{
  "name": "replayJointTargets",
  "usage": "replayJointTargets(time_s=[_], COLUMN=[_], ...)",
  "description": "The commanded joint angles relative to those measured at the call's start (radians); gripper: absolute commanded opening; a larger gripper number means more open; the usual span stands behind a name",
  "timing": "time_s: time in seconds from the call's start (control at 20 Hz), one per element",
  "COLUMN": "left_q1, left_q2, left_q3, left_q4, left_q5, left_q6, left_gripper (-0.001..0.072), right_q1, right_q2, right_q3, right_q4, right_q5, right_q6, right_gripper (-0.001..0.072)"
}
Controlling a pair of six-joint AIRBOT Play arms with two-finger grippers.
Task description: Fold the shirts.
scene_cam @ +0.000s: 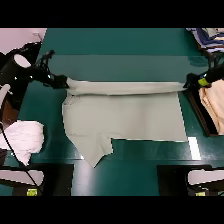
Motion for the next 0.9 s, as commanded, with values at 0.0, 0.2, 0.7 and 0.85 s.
replayJointTargets(time_s=[0.0, 0.2, 0.7, 0.85], left_q1=[0.000, 0.000, 0.000, -0.002], left_q2=[0.000, 0.000, 0.296, 0.500], left_q3=[-0.109, -0.121, -0.339, -0.606], left_q4=[0.005, 0.013, 0.174, 0.121], left_q5=[0.012, -0.013, -0.190, -0.189], left_q6=[0.005, -0.028, -0.209, -0.233], left_gripper=[0.0029, 0.0034, 0.0498, 0.0498], right_q1=[0.001, 0.016, -0.082, -0.117], right_q2=[0.048, 0.116, 0.389, 0.468], right_q3=[-0.155, -0.252, -0.349, -0.438], right_q4=[0.014, 0.014, 0.013, 0.014], right_q5=[-0.071, -0.101, 0.001, -0.017], right_q6=[-0.001, -0.001, -0.001, -0.001], right_gripper=[0.0017, 0.0020, 0.0438, 0.0437])
